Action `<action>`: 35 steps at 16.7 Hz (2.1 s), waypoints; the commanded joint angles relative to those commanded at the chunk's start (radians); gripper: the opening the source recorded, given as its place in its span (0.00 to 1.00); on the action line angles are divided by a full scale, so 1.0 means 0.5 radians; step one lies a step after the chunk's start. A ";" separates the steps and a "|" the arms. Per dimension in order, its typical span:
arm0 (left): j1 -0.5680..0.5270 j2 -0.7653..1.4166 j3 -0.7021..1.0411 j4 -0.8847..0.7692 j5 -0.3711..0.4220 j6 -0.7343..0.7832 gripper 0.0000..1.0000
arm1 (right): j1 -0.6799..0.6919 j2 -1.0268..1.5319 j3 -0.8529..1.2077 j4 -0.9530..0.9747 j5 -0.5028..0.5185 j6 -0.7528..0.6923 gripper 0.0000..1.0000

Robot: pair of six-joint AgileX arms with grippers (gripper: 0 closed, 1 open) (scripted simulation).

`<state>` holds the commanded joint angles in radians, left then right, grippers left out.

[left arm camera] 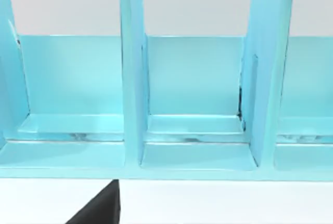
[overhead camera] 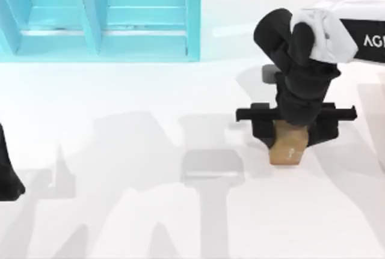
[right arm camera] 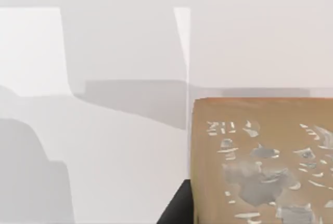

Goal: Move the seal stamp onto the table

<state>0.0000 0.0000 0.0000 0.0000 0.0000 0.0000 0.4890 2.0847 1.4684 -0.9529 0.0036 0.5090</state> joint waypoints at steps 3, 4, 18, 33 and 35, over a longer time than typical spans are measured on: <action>0.000 0.000 0.000 0.000 0.000 0.000 1.00 | 0.000 0.000 0.000 0.000 0.000 0.000 0.38; 0.000 0.000 0.000 0.000 0.000 0.000 1.00 | 0.000 0.000 0.000 0.000 0.000 0.000 0.45; 0.000 0.000 0.000 0.000 0.000 0.000 1.00 | 0.000 0.000 0.000 0.000 0.000 0.000 1.00; 0.000 0.000 0.000 0.000 0.000 0.000 1.00 | -0.009 -0.093 0.984 -1.093 -0.001 -0.010 1.00; 0.000 0.000 0.000 0.000 0.000 0.000 1.00 | -0.013 -0.109 1.042 -1.151 -0.001 -0.011 1.00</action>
<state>0.0000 0.0000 0.0000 0.0000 0.0000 0.0000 0.4827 2.0300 1.9895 -1.5284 0.0031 0.5034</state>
